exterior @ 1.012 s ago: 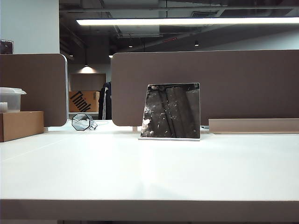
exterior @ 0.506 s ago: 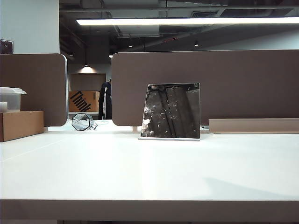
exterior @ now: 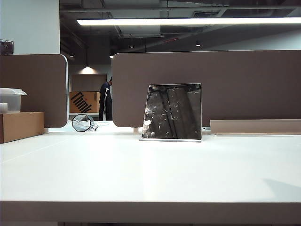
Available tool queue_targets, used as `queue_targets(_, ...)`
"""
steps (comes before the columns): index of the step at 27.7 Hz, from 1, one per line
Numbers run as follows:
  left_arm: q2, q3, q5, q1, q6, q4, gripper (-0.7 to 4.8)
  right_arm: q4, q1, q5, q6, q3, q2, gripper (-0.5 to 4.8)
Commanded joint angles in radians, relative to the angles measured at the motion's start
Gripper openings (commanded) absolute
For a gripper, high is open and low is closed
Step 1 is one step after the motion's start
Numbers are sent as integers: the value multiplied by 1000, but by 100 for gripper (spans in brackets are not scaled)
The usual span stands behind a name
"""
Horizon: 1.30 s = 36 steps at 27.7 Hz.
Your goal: Push the center of the mirror on the table forward to move it for a short distance.
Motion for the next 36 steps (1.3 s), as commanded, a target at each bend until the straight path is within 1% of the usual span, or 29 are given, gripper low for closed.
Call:
queue_targets(1,1,-1,4,-1,0,10,-5,26,1,6,4,-12,-26,-5)
queue_targets(6,1,-1,4,-1,0,9,-5,16,-10,41,0,-12,-31,-5)
queue_targets(12,1,-1,4,-1,0,10,-5,3,-57,42,0,-12,-31,-5)
queue_targets(36,1,-1,4,-1,0,9,-5,3,-55,43,0,-12,-31,-5)
